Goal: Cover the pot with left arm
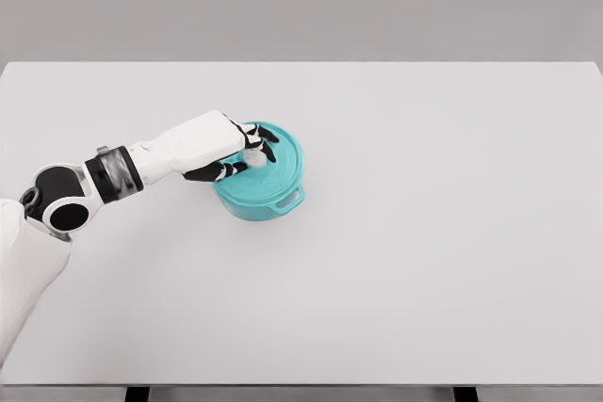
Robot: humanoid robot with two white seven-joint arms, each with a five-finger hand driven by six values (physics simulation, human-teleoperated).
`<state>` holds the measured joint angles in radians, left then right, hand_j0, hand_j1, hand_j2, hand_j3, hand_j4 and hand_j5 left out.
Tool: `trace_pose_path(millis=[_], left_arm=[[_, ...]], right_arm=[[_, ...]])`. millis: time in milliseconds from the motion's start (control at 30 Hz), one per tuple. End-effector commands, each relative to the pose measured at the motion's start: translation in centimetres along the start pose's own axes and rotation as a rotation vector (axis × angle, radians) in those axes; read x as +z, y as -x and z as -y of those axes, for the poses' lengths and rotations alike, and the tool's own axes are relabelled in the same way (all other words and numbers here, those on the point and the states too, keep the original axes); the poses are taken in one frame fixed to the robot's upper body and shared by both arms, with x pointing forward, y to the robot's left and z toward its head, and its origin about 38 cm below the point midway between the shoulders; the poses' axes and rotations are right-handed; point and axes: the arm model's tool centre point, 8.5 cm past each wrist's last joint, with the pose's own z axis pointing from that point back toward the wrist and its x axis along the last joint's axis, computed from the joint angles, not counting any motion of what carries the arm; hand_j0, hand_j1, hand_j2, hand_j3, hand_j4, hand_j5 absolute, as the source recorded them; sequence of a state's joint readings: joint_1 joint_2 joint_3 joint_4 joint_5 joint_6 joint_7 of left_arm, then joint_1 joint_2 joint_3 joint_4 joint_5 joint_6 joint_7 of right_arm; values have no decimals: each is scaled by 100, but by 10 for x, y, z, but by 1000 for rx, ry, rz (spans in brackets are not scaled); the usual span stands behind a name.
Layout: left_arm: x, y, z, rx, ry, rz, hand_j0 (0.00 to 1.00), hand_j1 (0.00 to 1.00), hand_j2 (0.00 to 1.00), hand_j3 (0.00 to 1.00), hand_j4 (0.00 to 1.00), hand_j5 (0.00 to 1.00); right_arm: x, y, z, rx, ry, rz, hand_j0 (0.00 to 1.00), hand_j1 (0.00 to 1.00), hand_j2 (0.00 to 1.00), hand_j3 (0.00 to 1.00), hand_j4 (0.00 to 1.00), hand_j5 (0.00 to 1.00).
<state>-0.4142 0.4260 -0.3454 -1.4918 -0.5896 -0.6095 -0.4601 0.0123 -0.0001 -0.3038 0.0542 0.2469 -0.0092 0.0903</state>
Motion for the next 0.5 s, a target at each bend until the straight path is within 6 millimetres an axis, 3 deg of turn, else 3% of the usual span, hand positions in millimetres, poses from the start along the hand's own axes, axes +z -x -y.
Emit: trace_pose_path(millis=[0, 467], left_arm=[[0, 0, 0, -3, 1, 0, 89, 89, 89, 89, 89, 89], [1, -1, -2, -8, -2, 2, 90, 90, 90, 90, 90, 90]], right_arm=[[0, 0, 0, 0, 0, 1, 100, 100, 100, 100, 100, 100], [0, 0, 0, 0, 0, -1, 100, 100, 100, 100, 100, 100]])
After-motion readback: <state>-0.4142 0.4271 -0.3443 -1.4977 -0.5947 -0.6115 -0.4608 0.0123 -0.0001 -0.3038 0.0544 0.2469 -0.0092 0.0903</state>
